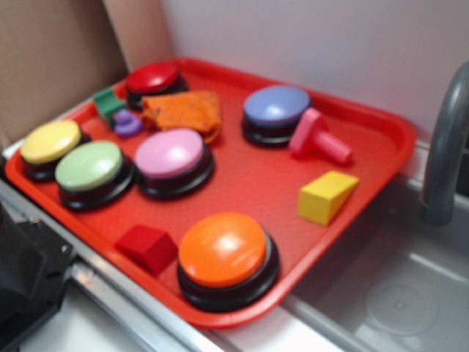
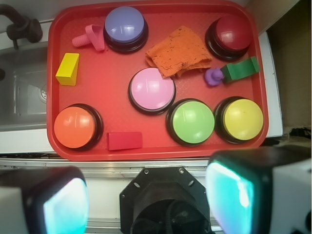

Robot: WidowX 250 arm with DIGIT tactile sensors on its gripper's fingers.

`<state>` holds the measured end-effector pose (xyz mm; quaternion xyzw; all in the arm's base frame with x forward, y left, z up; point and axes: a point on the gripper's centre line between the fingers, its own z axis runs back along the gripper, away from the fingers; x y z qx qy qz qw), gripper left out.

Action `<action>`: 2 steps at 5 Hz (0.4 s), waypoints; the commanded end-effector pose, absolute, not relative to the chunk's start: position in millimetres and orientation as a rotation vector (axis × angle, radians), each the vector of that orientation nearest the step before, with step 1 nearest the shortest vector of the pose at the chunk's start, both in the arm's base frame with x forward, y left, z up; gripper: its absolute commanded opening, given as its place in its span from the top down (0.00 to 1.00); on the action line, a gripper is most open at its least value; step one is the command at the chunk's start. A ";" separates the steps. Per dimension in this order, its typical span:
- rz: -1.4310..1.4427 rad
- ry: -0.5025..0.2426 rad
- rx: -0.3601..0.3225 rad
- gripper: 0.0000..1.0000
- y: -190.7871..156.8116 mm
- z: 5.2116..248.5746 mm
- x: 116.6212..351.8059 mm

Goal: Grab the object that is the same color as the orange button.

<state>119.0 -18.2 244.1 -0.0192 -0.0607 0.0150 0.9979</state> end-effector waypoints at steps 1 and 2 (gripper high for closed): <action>0.030 -0.122 -0.038 0.00 -18.2 244.1 119.0; 0.197 -0.122 -0.034 0.00 -11.8 240.6 129.5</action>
